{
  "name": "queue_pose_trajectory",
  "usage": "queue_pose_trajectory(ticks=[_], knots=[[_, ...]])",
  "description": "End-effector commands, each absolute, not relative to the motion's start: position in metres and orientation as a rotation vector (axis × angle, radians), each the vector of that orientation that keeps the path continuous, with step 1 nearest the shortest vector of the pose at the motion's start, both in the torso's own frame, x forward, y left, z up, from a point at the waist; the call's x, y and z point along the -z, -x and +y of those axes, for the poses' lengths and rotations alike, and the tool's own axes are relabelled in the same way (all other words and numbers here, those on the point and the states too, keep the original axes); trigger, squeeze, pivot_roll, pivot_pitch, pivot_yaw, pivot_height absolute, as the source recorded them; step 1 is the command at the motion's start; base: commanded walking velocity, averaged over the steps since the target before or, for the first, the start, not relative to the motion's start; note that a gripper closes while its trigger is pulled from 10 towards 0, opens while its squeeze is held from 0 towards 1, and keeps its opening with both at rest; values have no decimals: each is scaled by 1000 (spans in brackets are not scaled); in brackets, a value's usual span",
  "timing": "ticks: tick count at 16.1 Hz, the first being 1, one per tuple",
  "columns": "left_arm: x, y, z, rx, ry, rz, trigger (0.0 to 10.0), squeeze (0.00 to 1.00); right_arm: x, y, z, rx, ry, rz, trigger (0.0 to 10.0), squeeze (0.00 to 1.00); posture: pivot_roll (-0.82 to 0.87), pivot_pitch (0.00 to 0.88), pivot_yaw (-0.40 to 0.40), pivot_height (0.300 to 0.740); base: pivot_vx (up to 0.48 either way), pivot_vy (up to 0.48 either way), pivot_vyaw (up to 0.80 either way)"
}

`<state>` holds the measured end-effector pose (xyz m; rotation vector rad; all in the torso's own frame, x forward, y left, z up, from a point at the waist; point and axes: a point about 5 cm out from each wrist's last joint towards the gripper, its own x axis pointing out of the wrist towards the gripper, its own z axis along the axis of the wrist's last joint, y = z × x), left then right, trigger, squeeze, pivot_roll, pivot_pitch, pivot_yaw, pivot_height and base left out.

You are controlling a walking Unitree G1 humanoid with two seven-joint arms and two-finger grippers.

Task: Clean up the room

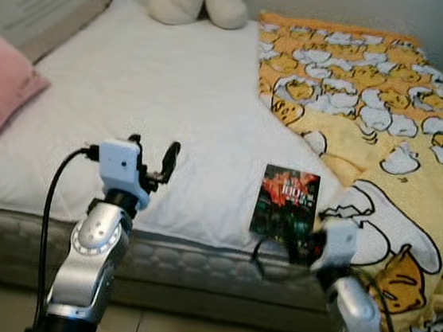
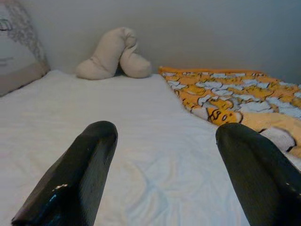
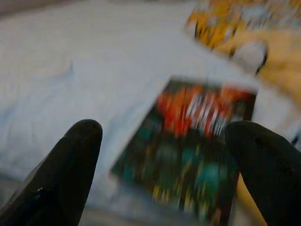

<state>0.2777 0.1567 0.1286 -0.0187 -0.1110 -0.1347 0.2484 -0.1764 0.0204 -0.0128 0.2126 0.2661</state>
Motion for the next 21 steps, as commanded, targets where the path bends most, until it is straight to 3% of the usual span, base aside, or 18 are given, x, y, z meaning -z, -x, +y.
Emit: queue_pose_trajectory(ticks=[1, 6, 10, 14, 21], knots=[[-132, -281, 160, 123, -6, -125, 10000, 0, -10, -245, -176, -291, 23, 281, 10000, 0, -26, 0, 17, 727, 0, 0, 0], [-155, -290, 164, 158, -42, -180, 10000, 0, 24, -221, -175, -323, 24, 524, 10000, 0, 3, 0, 38, 727, 0, 0, 0], [-157, -281, 170, 189, -84, -156, 10000, 0, 43, -224, -174, -250, 66, 638, 10000, 0, 48, 20, 83, 727, 0, 0, 0], [-156, -270, 163, 237, -79, -125, 10000, 0, 20, -266, -187, -72, 185, 539, 10000, 0, 80, 55, 85, 727, 0, 0, 0], [-151, -257, 157, 267, -71, -72, 10000, 0, -9, -302, -184, -38, 208, 438, 10000, 0, 107, 63, 84, 727, 0, 0, 0]])
